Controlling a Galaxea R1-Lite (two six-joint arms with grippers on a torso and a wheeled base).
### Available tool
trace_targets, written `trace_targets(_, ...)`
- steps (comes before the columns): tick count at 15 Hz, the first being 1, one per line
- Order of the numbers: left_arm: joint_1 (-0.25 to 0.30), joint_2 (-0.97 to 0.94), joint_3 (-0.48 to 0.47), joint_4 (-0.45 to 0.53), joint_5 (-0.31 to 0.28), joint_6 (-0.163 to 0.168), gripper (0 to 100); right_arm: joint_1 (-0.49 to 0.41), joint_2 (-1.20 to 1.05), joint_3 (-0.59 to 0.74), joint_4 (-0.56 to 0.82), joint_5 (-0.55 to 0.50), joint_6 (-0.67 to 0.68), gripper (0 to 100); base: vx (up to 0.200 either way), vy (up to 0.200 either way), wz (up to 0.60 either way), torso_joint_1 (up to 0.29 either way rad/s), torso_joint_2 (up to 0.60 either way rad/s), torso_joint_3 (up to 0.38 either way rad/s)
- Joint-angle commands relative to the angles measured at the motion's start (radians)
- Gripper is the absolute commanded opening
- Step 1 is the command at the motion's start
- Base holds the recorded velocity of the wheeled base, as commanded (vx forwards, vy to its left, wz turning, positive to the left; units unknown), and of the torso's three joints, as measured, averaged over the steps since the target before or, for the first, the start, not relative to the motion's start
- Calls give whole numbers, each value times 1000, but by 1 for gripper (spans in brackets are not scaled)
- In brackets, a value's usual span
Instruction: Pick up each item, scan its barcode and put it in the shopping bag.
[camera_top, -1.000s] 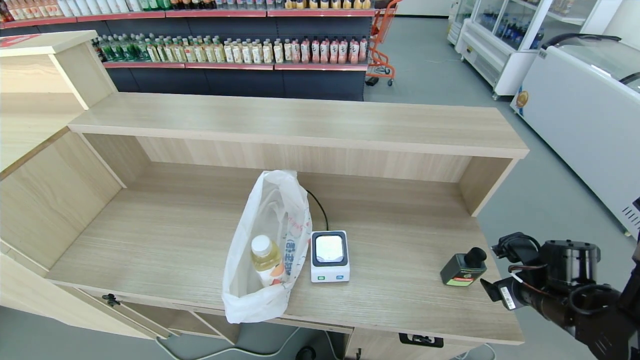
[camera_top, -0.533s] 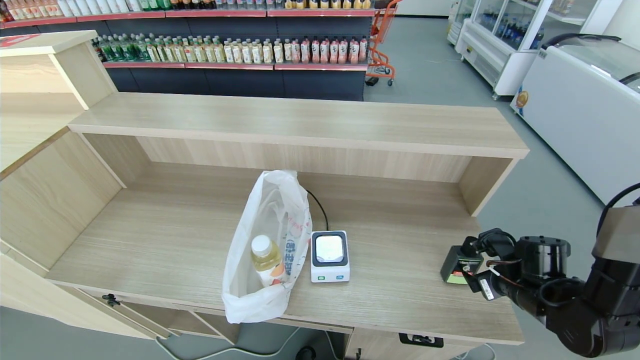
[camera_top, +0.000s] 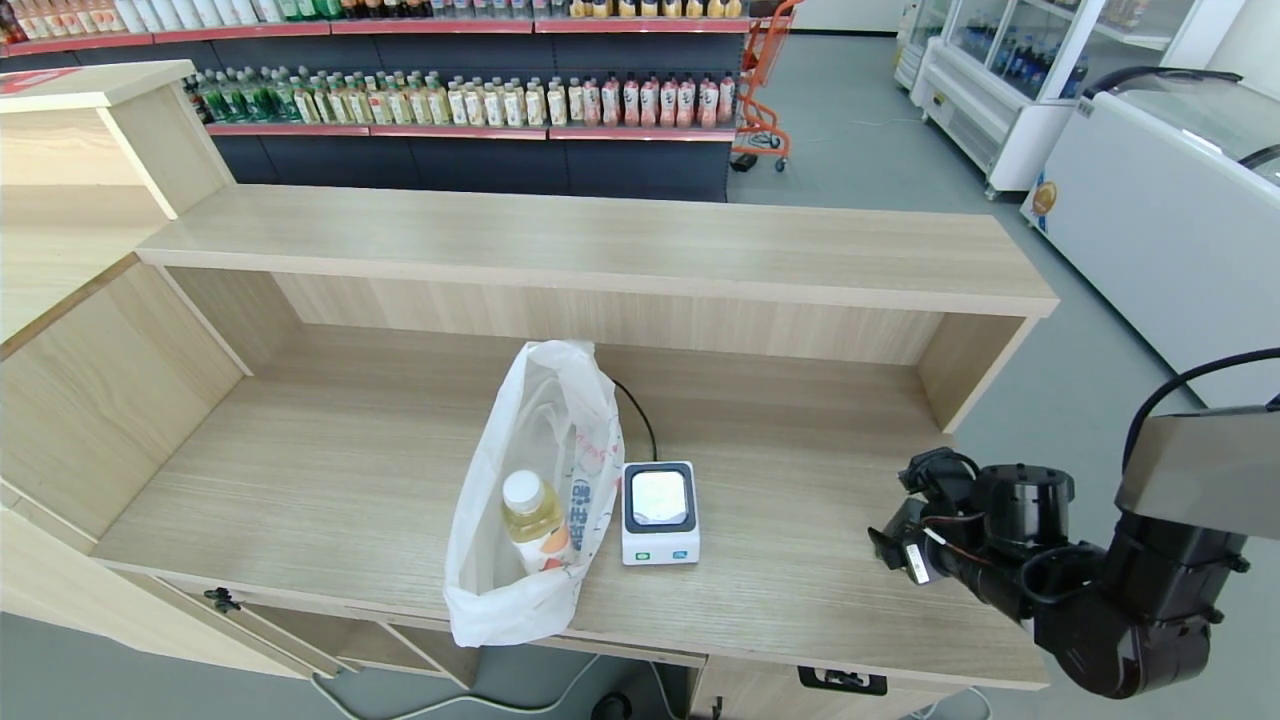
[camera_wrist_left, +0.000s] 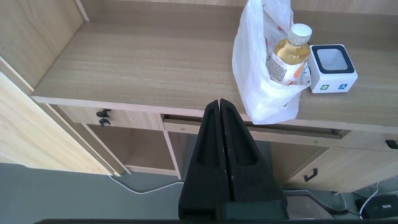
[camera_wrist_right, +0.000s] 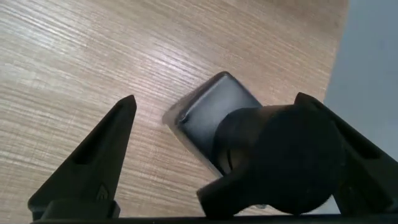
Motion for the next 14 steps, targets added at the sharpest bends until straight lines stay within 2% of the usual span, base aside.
trace_targets(1,0,0,0,0,-1,0,0,24,19,-4,0,0,7,100,0,0,0,0,0,0)
trace_targets(5,0,0,0,0,-1,0,0,24,56,-23,-1,1,16,100,0,0,0,0,0,0)
trace_targets(6,0,1,-1,0,-1,0,0,24,63,-29,-1,1,16,0,0,0,0,0,0,0)
trace_targets(14,0,0,0,0,0,0,0,20,73,-38,-30,-9,3,0,0,0,0,0,0,0)
